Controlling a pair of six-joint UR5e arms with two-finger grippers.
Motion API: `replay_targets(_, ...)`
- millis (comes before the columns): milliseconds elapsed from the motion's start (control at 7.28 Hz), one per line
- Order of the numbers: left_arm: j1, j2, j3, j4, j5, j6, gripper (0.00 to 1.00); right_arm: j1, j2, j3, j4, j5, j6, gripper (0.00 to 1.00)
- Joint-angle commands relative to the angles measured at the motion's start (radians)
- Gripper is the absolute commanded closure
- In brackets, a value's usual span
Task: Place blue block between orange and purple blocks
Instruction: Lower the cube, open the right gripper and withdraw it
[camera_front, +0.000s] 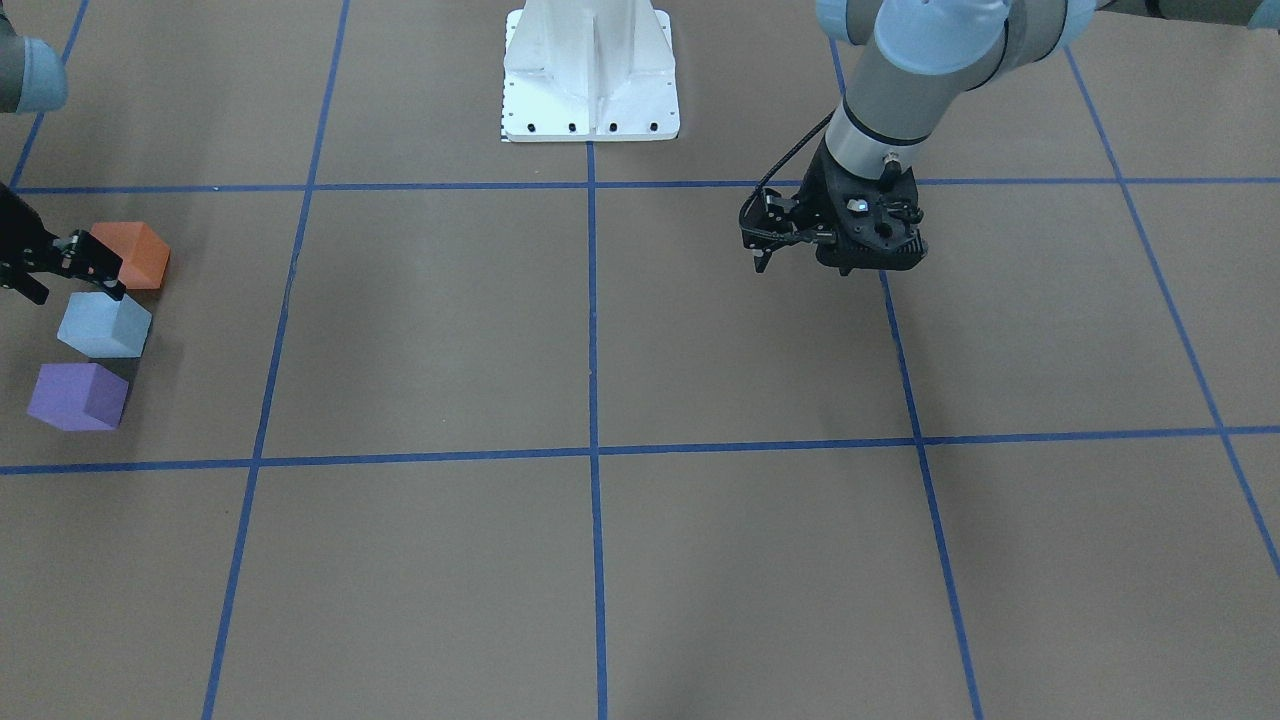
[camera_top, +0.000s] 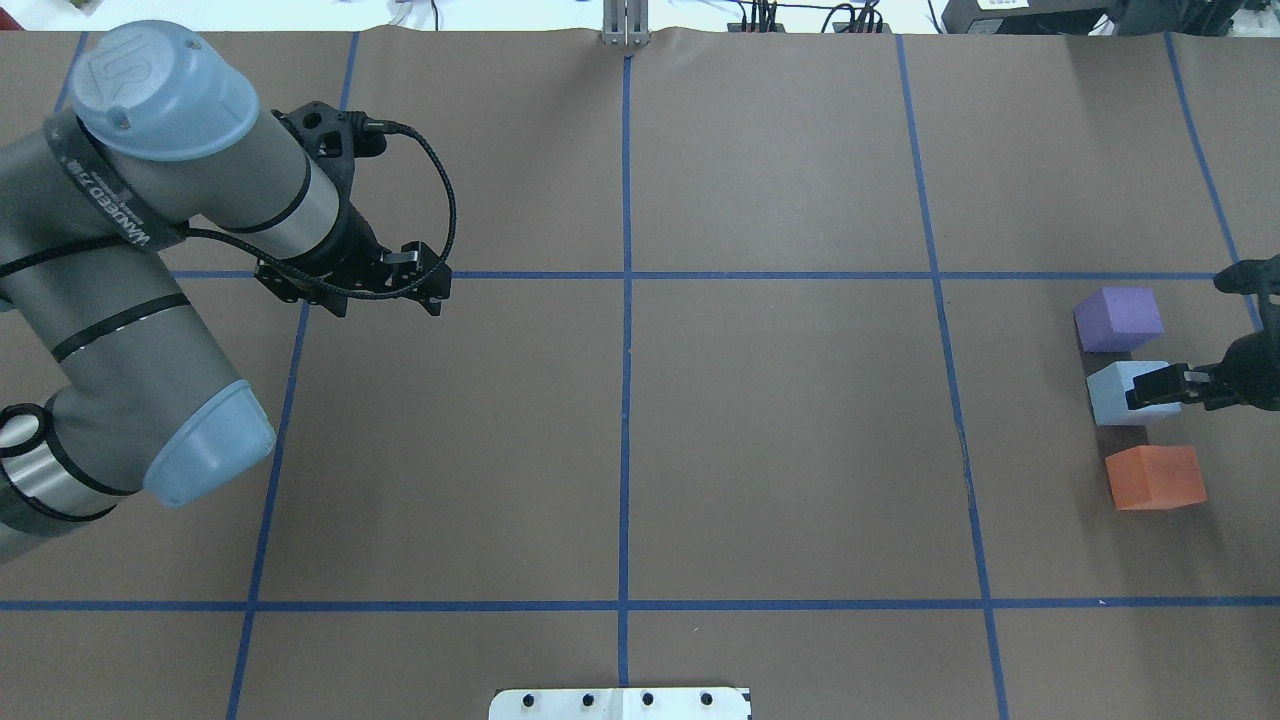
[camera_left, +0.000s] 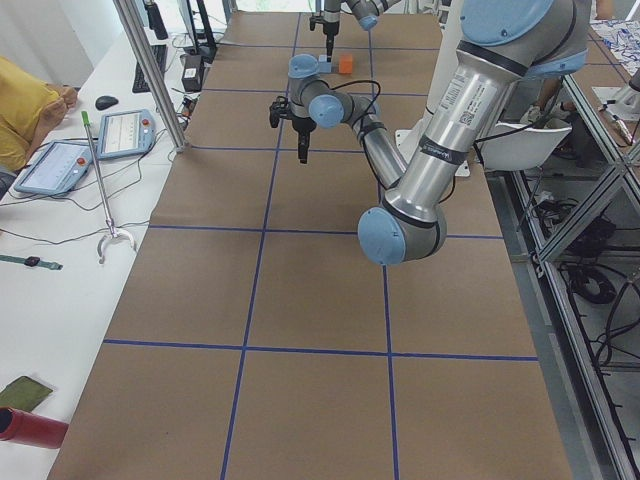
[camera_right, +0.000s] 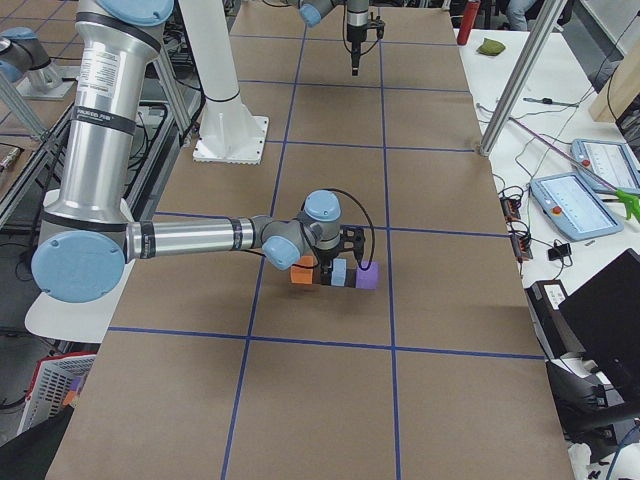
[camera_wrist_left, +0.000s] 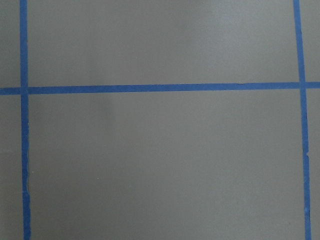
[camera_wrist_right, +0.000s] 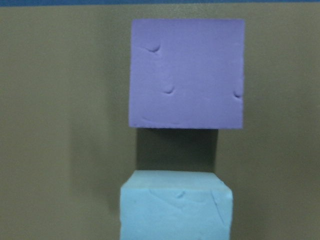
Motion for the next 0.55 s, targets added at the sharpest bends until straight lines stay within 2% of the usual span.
replay_targets(0, 0.000, 0.000, 0.001, -0.018, 0.002, -0.014, 0.00, 0.149, -0.074, 0.069, 0.002, 0.078, -0.007, 0.00)
replay_targets(137, -0.005, 0.011, -0.013, -0.018, 0.003, -0.013, 0.00, 0.258, -0.087, 0.065, -0.003, 0.162, -0.062, 0.00)
replay_targets(275, -0.014, 0.073, -0.058, -0.018, -0.004, 0.027, 0.00, 0.373, -0.113, 0.065, -0.009, 0.233, -0.171, 0.00)
replay_targets(412, -0.062, 0.179, -0.108, -0.019, 0.002, 0.159, 0.00, 0.429, -0.130, 0.060, -0.032, 0.241, -0.267, 0.00)
